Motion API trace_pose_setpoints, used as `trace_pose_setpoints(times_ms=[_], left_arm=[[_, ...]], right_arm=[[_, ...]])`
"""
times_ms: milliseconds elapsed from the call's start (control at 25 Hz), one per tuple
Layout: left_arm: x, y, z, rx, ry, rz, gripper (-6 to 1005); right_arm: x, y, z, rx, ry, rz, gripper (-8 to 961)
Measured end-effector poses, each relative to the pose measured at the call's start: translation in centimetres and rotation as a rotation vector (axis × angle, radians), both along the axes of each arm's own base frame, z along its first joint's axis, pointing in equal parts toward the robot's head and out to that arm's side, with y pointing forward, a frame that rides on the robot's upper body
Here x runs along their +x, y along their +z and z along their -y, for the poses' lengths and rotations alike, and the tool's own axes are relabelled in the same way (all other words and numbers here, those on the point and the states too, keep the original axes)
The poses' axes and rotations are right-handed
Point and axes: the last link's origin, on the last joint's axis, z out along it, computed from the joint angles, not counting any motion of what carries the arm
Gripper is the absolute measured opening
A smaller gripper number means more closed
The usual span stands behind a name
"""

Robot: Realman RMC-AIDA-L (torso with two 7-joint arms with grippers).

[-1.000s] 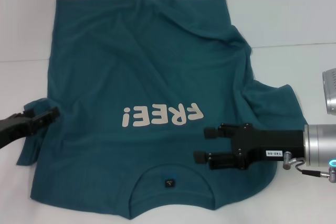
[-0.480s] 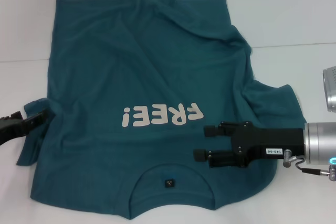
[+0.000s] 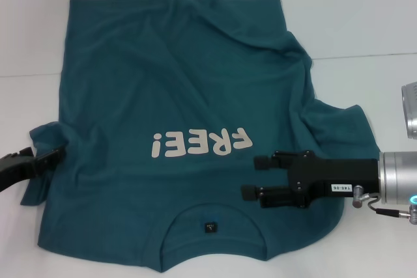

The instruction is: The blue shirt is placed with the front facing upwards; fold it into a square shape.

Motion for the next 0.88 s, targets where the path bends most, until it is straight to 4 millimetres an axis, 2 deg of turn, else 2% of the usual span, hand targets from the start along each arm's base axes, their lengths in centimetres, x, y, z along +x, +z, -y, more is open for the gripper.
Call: trace_pose_setpoints(times_ms=[640,840,880], left_arm=[[0.10,0.05,-0.17,0.001,-0.003,-0.007,820],[-0.63,0.49,-0.56,0.041,0.047,-0.037,817],[-0.62,0.47,-0.62,0.041,0.049,-0.039,776]], right_arm=[[-0.01,0.06,0.01,0.001,0.000,-0.003,884],[-0.01,0.08,-0.01,0.002,0.000,-0.003,884],[-0.01,0.09,-0.02,0.003,0.000,-0.003,884]])
